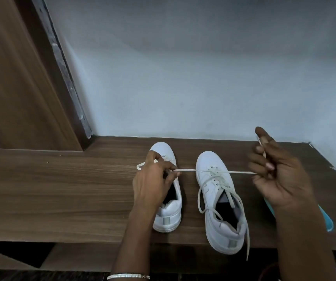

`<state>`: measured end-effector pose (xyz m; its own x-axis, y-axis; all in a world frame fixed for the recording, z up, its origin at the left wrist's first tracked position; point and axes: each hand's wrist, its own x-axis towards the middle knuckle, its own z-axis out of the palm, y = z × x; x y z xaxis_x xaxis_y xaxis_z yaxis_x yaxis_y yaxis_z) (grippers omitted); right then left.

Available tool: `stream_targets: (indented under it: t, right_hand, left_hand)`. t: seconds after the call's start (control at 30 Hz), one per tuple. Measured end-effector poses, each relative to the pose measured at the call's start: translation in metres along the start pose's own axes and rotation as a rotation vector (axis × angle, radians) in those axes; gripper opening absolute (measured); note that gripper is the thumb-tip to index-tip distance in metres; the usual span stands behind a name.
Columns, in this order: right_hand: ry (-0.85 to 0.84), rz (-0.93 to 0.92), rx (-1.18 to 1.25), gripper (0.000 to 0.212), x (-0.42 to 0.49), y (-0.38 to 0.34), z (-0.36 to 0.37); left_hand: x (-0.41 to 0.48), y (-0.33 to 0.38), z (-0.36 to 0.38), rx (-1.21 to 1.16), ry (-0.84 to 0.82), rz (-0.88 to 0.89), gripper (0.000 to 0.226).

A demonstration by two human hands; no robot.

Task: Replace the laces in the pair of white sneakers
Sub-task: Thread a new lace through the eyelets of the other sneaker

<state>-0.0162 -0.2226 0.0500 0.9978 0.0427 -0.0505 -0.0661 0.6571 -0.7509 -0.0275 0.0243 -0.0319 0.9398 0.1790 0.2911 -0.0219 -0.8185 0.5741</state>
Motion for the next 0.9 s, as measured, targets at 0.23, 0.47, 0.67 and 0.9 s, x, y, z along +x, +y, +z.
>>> stream_targets:
  t: [0.23,0.47,0.67,0.9]
  right_hand:
    - [-0.136,0.039,-1.028,0.036,0.005,0.052,0.0]
    - [-0.255,-0.147,-1.123,0.027,0.013,0.105,0.034]
    - [-0.12,-0.2,-0.795,0.013,0.014,0.087,0.039]
    - [-0.139,-0.229,-0.5,0.026,0.01,0.065,0.044]
  left_hand:
    - [0.004,0.011,-0.007,-0.227,0.089,0.088,0.008]
    - [0.01,0.009,-0.014,-0.516,-0.008,0.185,0.022]
    - [0.011,-0.024,-0.018,-0.214,-0.077,-0.092,0.078]
    - [0.004,-0.009,-0.002,-0.056,-0.065,-0.216,0.088]
